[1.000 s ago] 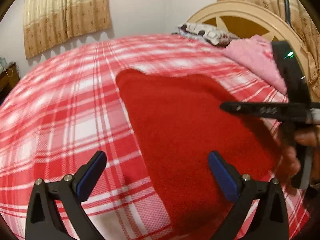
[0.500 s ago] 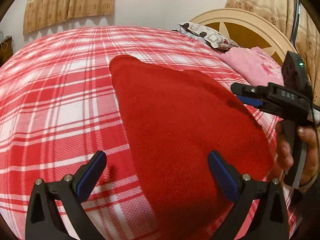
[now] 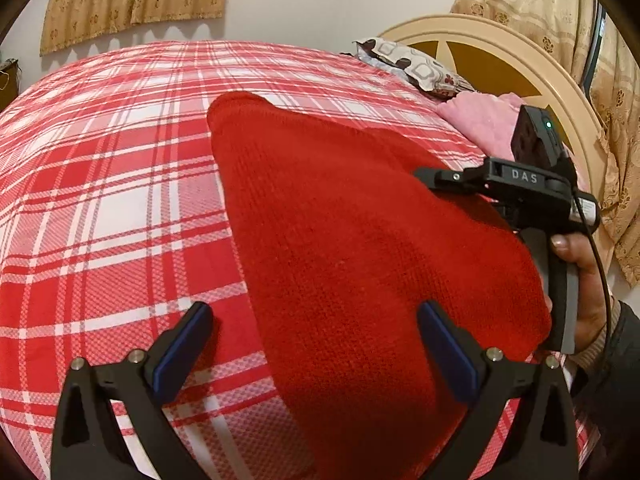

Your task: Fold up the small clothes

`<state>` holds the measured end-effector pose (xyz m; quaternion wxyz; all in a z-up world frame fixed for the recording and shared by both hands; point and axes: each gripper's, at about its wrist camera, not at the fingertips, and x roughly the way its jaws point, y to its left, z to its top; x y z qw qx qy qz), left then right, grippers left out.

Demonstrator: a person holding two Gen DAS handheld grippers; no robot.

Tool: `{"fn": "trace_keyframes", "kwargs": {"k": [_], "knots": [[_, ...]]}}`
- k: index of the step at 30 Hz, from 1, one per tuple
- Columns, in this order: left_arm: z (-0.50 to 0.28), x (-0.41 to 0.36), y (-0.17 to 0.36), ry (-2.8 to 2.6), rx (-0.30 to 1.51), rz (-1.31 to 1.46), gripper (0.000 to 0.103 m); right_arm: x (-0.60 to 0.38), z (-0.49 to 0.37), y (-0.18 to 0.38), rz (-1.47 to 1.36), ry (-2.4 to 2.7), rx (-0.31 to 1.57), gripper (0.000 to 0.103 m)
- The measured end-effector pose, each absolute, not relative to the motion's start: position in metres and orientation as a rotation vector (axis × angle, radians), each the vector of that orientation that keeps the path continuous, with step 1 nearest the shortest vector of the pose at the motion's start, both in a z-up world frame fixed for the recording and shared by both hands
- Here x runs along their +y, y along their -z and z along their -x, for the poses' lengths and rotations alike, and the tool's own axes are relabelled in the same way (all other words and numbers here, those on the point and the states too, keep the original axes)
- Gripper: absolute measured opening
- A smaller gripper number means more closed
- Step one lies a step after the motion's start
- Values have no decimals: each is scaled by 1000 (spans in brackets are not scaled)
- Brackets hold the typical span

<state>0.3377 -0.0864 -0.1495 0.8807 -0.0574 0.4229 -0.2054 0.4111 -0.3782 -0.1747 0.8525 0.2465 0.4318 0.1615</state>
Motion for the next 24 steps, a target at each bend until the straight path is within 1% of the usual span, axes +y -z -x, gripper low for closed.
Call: {"fn": "trace_keyframes", "kwargs": {"k": [3,8,12,13,14,19,23,24], "knots": [[-339,-87,150,435,884,122,103,-376,-416,176,-511,-353,901,61],[-341,-86,152,449,893,135,103,-370,-421,179,-501,-381,896,53],[-342,-87,153,465,900,139,103,-367,-424,181,-518,-408,904,37],[-342,-88,153,470,900,136,103,-367,-424,181,-513,-407,904,36],[-341,-89,152,475,897,132,102,-365,-425,180,-505,-404,904,35],[-339,-93,149,503,878,112,90,-361,-425,180,-491,-386,899,33],[-338,-95,147,506,868,98,85,-360,-424,181,-512,-369,899,33],[-338,-96,146,507,864,96,81,-360,-424,181,-511,-365,899,33]]}}
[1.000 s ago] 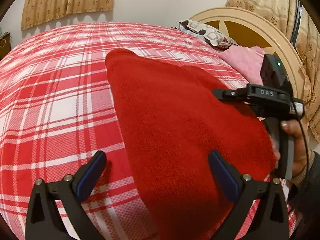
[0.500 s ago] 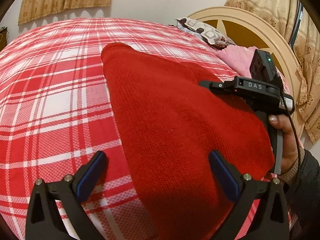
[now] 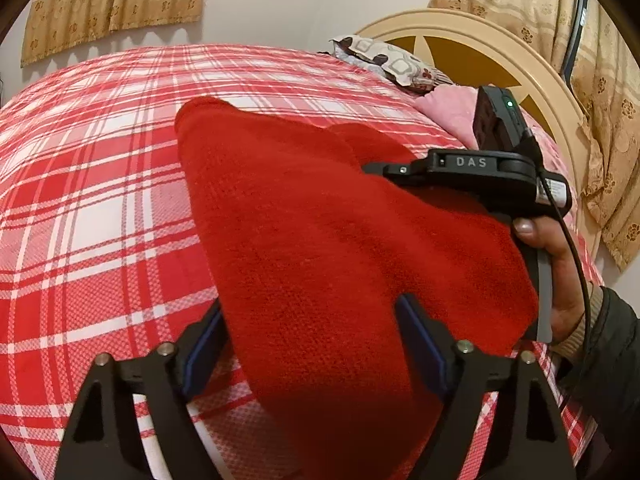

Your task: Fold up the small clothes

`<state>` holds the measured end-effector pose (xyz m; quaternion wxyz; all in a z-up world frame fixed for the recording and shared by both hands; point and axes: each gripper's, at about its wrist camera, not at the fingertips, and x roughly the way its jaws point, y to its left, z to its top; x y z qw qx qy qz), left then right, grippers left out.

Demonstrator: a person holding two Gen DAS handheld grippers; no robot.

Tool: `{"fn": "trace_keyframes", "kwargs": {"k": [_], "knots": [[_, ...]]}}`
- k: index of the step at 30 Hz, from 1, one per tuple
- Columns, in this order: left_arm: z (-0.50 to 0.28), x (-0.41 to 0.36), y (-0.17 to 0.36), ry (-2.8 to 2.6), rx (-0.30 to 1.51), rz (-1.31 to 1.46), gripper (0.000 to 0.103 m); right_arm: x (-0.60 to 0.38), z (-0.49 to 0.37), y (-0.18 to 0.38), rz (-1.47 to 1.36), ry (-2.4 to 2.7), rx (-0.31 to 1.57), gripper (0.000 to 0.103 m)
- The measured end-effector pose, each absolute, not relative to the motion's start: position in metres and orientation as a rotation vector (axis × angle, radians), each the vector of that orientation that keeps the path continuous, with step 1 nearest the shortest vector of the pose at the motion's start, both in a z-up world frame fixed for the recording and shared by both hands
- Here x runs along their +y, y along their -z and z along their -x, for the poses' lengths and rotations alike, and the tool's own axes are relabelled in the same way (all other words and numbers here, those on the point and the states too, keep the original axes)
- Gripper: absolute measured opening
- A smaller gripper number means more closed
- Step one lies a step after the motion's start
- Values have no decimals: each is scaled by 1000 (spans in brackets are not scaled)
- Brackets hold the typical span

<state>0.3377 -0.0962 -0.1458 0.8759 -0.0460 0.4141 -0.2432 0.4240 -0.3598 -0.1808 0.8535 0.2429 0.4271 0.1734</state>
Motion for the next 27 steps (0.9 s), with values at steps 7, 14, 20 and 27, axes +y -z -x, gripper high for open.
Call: {"fn": "trace_keyframes", "kwargs": {"k": [7,14,20,27], "knots": [[-328,-103,135,470,817,18,53,-357,-414,174,-512,-343,877,29],[-318,-101,124,434,807,-28,41,-351,-394,164,-516,-341,850,28],[-287,-91,109,416,760,-40,37,-335,-372,158,-531,-383,843,27],[-252,-64,97,373,739,-46,36,-294,-343,150,-517,-470,843,27]]}}
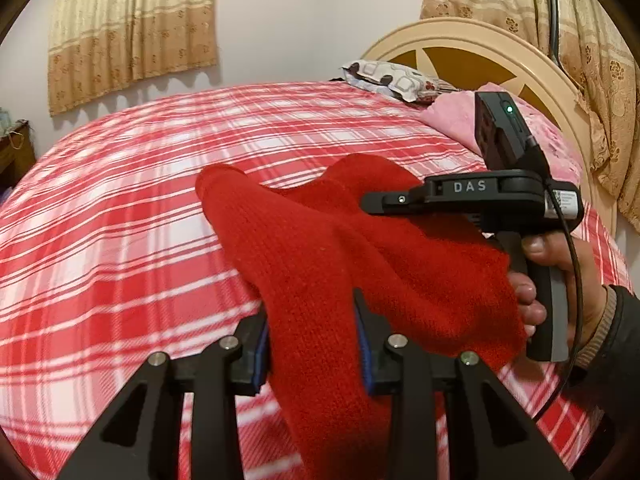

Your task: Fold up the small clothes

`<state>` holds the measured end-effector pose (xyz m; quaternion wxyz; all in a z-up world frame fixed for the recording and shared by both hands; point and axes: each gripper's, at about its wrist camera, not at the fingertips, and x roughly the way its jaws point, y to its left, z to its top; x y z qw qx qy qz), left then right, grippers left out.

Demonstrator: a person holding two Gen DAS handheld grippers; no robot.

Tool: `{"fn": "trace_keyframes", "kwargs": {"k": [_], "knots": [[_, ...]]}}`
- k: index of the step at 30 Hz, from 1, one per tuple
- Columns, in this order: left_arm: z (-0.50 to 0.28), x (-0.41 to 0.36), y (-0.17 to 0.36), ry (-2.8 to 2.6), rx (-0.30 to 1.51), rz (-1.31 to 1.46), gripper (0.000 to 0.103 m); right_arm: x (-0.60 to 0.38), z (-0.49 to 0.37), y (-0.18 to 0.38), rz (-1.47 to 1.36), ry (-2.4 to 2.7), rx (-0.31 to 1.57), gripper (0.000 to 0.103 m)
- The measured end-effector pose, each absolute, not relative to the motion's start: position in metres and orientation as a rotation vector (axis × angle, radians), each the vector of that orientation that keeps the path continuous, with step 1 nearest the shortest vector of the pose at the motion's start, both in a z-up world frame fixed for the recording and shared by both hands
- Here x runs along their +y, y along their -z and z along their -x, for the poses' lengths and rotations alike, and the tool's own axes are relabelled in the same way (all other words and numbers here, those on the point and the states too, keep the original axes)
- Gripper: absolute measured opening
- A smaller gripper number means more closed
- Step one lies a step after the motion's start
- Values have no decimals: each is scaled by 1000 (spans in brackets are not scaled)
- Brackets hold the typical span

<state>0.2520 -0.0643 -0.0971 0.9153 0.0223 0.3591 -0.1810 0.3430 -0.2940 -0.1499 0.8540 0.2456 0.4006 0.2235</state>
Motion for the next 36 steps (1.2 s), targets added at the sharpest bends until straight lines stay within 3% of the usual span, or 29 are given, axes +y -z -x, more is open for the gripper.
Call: {"fn": "trace_keyframes", "kwargs": {"k": [19,36], "knots": [[-171,19,84,224,682,-1,35,-164,-295,151,-530,-700,858,27],[-132,101,95,84,669,65,35,-53,-303,155,-471,-849,912,27]]}}
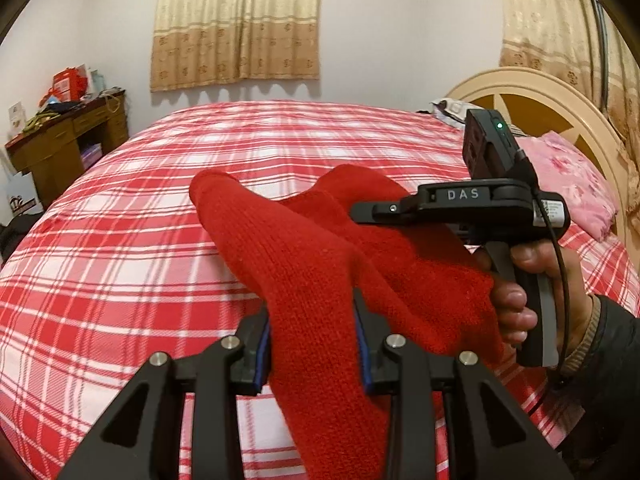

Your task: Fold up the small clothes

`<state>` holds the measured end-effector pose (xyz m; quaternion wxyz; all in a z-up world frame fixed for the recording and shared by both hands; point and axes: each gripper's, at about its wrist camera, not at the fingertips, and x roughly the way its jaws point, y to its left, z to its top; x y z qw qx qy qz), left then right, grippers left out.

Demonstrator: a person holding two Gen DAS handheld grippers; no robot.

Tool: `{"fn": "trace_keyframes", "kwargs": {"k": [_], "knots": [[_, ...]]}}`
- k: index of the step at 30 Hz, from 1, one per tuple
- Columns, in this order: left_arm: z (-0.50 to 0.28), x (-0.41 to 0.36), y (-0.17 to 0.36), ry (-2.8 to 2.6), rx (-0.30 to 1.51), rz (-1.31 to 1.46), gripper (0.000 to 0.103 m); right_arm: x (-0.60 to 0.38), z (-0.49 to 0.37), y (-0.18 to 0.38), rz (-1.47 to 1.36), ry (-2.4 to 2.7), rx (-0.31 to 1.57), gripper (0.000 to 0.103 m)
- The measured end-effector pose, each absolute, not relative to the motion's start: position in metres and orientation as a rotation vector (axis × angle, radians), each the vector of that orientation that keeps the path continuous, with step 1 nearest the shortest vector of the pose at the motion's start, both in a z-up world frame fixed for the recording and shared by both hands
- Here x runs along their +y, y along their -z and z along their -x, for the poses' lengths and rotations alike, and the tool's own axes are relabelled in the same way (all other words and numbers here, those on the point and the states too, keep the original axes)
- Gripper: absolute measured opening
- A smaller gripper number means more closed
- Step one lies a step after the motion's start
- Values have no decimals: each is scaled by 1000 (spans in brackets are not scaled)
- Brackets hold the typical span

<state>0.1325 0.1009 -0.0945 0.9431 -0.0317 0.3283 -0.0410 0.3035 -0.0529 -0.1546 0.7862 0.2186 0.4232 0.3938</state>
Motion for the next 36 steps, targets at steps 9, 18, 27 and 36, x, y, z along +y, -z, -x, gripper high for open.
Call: {"fn": "trace_keyframes", "kwargs": {"k": [9,18,27,36], "knots": [[-122,130,97,19,677,69,35,0,-309,156,-432,-914,948,27],[-112,151,103,-20,684,77,35,38,-316,159,-396,-951,977,27],[-102,165,110,-45,697,82,35,60,-318,167,-372,-984,1002,27],[-94,177,121,-57,727,101,35,74,-315,172,-358,-999,1022,27]]}}
